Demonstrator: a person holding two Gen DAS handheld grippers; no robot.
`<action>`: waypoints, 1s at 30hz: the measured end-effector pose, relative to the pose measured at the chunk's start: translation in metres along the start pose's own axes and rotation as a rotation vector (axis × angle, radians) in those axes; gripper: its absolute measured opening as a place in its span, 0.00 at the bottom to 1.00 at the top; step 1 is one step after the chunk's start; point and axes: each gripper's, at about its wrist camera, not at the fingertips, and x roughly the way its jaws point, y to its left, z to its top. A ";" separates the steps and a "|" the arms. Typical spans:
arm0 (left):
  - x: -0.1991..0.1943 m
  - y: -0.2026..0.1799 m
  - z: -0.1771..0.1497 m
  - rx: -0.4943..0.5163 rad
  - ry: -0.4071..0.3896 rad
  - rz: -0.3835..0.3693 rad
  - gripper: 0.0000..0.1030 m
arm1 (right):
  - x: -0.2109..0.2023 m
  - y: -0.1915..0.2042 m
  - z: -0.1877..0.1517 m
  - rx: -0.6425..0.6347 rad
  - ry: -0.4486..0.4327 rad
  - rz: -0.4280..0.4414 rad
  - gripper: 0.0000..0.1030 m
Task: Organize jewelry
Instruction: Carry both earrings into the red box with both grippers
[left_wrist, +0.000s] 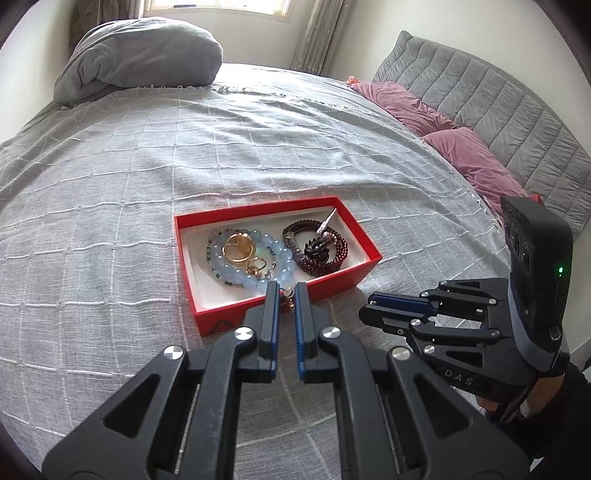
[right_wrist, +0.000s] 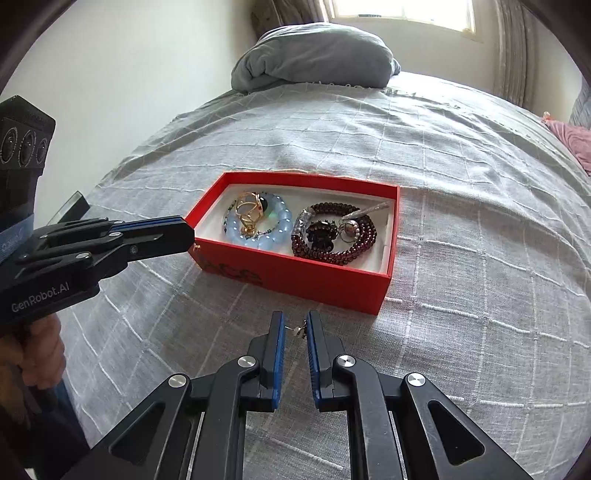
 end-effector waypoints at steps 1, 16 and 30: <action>0.000 0.000 0.001 -0.006 -0.001 -0.001 0.08 | 0.000 -0.002 0.002 0.007 -0.003 0.002 0.11; 0.011 0.001 0.026 -0.096 0.001 -0.019 0.08 | -0.011 -0.040 0.043 0.211 -0.053 0.064 0.11; 0.049 0.004 0.036 -0.185 0.058 -0.008 0.08 | 0.011 -0.058 0.054 0.378 -0.029 0.086 0.12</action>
